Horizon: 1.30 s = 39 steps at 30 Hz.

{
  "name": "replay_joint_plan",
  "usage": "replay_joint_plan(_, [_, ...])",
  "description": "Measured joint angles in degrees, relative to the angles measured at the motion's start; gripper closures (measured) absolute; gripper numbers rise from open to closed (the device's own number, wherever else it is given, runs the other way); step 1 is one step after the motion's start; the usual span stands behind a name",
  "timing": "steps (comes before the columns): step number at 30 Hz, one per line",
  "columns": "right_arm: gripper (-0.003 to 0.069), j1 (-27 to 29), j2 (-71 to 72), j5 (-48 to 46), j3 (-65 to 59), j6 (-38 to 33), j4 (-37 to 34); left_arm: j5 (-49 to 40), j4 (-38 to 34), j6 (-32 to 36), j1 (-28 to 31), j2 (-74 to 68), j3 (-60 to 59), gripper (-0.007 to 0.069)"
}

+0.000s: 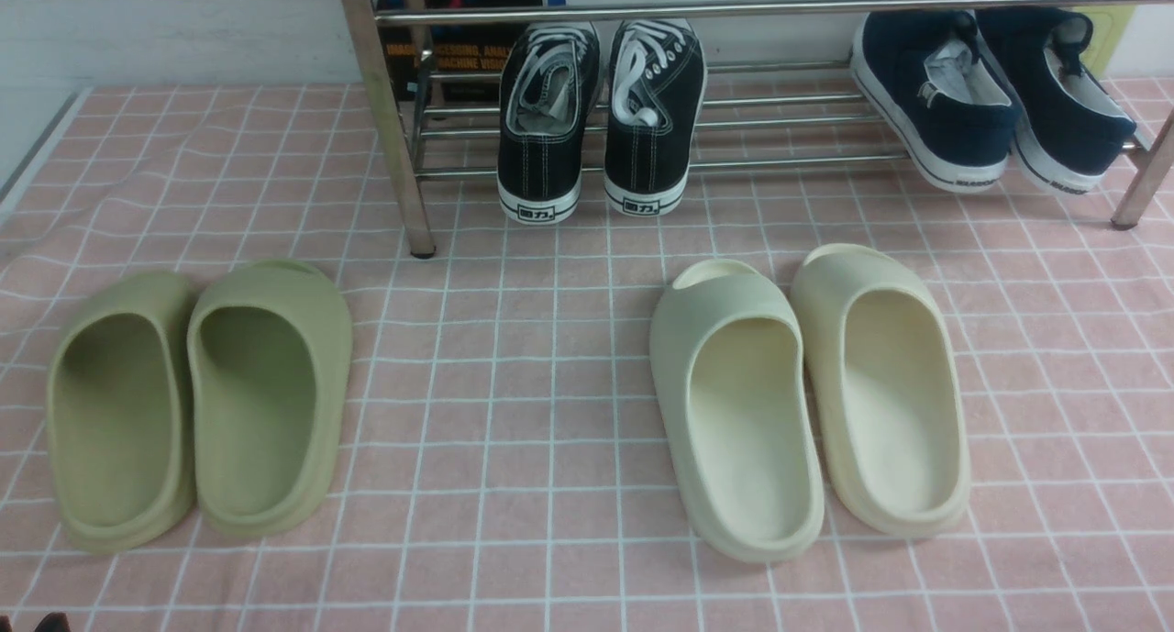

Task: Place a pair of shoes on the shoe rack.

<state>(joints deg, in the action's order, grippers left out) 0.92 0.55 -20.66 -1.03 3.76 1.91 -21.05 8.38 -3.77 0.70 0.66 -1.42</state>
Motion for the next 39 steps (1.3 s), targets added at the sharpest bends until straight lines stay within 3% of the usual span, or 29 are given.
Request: replay_joint_plan(39, [0.0654,0.0,0.0,-0.05,0.0,0.0,0.15,0.0,0.0,0.0,0.0,0.0,0.0,0.0385])
